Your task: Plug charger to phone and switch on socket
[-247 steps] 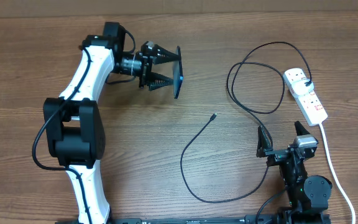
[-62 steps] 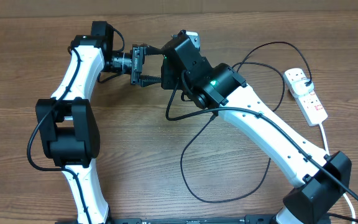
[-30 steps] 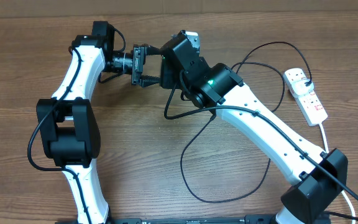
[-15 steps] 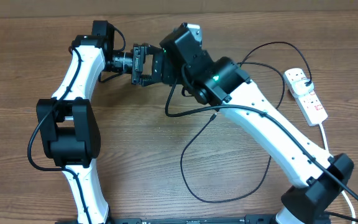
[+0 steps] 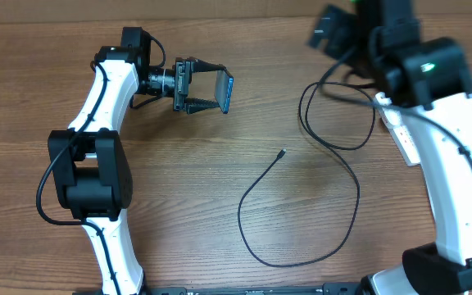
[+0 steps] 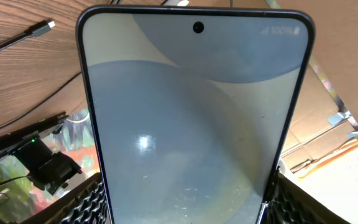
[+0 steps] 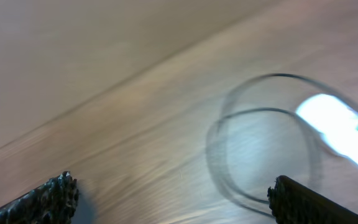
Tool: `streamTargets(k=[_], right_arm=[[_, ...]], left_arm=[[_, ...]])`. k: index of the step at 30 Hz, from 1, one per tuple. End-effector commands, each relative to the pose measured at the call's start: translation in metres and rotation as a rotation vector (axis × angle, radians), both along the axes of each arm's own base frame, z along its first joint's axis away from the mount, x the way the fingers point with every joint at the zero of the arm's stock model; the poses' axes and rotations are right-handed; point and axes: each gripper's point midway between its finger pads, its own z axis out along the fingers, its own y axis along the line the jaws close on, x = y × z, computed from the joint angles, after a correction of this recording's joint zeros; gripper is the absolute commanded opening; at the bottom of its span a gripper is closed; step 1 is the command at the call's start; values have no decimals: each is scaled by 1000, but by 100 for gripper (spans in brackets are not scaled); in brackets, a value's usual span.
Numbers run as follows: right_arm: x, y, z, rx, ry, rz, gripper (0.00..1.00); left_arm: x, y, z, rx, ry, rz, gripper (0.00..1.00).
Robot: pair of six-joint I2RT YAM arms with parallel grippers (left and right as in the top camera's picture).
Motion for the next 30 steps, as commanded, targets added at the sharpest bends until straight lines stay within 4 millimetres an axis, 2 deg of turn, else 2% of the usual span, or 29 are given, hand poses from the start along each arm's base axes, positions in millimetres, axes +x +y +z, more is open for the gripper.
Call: streamTargets(k=[1, 4, 7, 12, 19, 30], right_arm=[[-4, -51, -6, -15, 49, -122, 100], [-11, -87, -22, -27, 130, -206, 100], [-18, -113, -37, -34, 202, -268, 100], [-26, -140, -59, -35, 304, -336, 100], [-23, -143, -79, -40, 371, -341, 100], [-19, -140, -79, -23, 356, -331, 100]], left_arm=[[1, -5, 18, -64, -23, -17, 65], [1, -5, 21, -79, -22, -19, 65], [0, -6, 23, -91, -22, -21, 66], [0, -6, 23, -92, -21, -21, 66], [0, -6, 25, -105, -21, -23, 66], [0, -6, 26, -109, -21, -24, 66]])
